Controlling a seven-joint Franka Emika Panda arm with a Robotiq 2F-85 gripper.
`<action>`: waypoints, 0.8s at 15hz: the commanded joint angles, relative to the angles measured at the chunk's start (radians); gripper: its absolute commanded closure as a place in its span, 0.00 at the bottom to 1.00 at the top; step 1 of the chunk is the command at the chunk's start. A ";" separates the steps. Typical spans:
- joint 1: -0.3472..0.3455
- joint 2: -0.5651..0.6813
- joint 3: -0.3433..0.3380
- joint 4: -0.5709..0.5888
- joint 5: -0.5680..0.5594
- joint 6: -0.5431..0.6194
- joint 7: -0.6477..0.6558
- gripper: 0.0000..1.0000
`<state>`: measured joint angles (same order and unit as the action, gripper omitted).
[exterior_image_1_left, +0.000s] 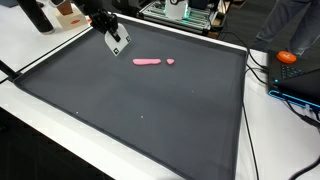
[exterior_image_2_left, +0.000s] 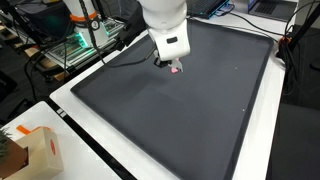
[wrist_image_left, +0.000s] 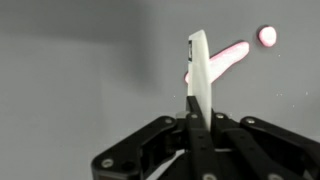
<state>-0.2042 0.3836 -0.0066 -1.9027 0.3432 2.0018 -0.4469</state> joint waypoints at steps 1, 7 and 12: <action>0.005 -0.029 -0.001 -0.051 -0.003 0.038 -0.003 0.99; 0.024 -0.030 0.003 -0.067 -0.021 0.055 0.014 0.99; 0.048 -0.033 0.007 -0.079 -0.039 0.071 0.032 0.99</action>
<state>-0.1734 0.3821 -0.0008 -1.9333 0.3308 2.0369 -0.4401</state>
